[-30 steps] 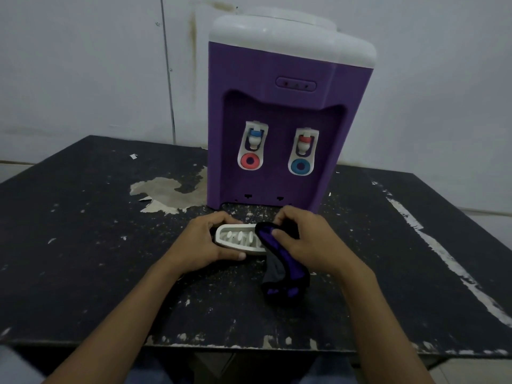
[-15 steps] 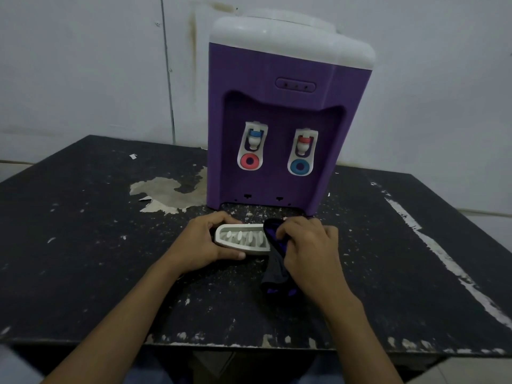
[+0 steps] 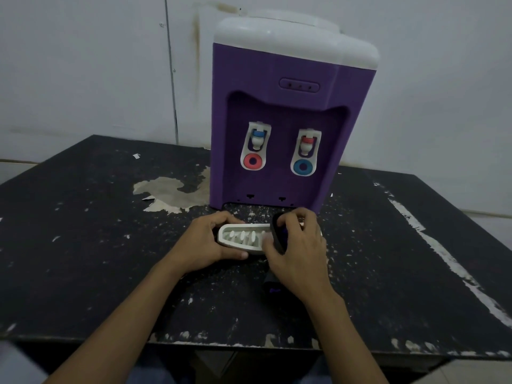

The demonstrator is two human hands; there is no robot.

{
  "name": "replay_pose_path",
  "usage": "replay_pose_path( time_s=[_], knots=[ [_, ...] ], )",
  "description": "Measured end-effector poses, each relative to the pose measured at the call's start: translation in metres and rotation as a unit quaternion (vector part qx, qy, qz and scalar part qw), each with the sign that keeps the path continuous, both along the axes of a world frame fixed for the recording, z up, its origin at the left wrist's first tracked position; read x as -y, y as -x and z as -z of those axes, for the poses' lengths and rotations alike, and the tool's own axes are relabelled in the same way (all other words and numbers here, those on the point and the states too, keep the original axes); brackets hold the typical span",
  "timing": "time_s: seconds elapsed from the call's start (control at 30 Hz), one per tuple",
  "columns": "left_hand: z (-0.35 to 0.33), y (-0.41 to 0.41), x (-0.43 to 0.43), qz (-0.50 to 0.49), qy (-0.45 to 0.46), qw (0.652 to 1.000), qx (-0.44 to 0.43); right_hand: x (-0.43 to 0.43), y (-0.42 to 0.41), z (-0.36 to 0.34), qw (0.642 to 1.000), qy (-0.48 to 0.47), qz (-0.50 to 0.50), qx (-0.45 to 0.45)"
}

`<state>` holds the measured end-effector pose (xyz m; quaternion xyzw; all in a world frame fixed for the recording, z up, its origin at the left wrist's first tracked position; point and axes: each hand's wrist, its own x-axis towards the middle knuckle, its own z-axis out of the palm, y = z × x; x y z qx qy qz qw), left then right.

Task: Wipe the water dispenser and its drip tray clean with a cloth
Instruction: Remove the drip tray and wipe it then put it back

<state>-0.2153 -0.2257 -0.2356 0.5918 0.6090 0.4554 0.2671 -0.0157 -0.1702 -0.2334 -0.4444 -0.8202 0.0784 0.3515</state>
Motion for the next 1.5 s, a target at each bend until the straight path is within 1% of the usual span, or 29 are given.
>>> replay_pose_path(
  time_s=[0.07, 0.1, 0.2, 0.3, 0.37, 0.47, 0.53, 0.63, 0.73, 0.8, 0.9, 1.0, 1.1, 1.17, 1.2, 1.3, 1.5],
  knots=[
    [0.0, 0.0, 0.0, 0.0, 0.0, 1.0, 0.0, 0.001, -0.002, 0.003, 0.999, 0.011, 0.013, 0.036],
    [0.0, 0.001, 0.0, 0.0, 0.001, 1.0, 0.0, 0.001, -0.002, 0.005, 1.0, 0.002, 0.009, 0.024],
    [-0.001, 0.0, 0.0, 0.0, 0.005, 1.0, 0.0, -0.004, -0.005, 0.015, 0.996, -0.056, -0.014, -0.068],
    [-0.001, -0.001, 0.001, 0.001, 0.001, 1.0, 0.001, -0.005, -0.008, 0.017, 0.989, -0.063, -0.011, -0.136],
    [-0.001, -0.001, 0.001, 0.001, -0.009, 1.0, 0.003, -0.003, -0.013, 0.017, 0.985, -0.031, -0.021, -0.167],
    [0.0, 0.0, 0.001, -0.001, -0.02, 1.0, 0.008, 0.003, -0.024, 0.012, 0.978, 0.063, -0.042, -0.196],
    [0.001, 0.0, 0.001, 0.001, -0.026, 1.0, 0.009, 0.008, -0.031, 0.004, 0.974, 0.084, -0.054, -0.201],
    [0.002, 0.001, 0.0, 0.005, -0.03, 0.999, 0.011, 0.012, -0.038, -0.004, 0.977, 0.098, -0.051, -0.184],
    [0.003, 0.001, -0.001, 0.01, -0.033, 0.999, 0.016, 0.006, -0.042, -0.001, 0.98, 0.13, -0.016, -0.15],
    [0.004, 0.001, -0.001, 0.012, -0.034, 0.999, 0.016, 0.003, -0.042, 0.001, 0.986, 0.118, -0.02, -0.112],
    [0.004, 0.0, -0.002, 0.017, -0.034, 0.999, 0.013, 0.002, -0.035, 0.001, 0.994, 0.089, -0.054, -0.031],
    [0.005, 0.001, -0.003, 0.021, -0.039, 0.999, 0.01, 0.005, -0.025, -0.001, 0.994, 0.073, -0.079, 0.012],
    [0.006, 0.001, -0.004, 0.027, -0.041, 0.999, 0.008, 0.007, -0.017, -0.002, 0.994, 0.051, -0.051, 0.086],
    [0.007, 0.002, -0.004, 0.028, -0.043, 0.999, 0.007, 0.009, -0.013, -0.008, 0.991, 0.062, -0.032, 0.116],
    [0.007, 0.001, -0.004, 0.028, -0.045, 0.999, 0.008, 0.01, -0.01, -0.011, 0.99, 0.082, -0.023, 0.11],
    [0.008, 0.001, -0.003, 0.027, -0.063, 0.998, 0.001, 0.012, 0.003, -0.016, 0.986, 0.164, 0.009, 0.04],
    [0.009, 0.0, -0.004, 0.019, -0.075, 0.997, -0.007, 0.012, 0.007, -0.011, 0.962, 0.265, 0.045, -0.058]
  ],
)
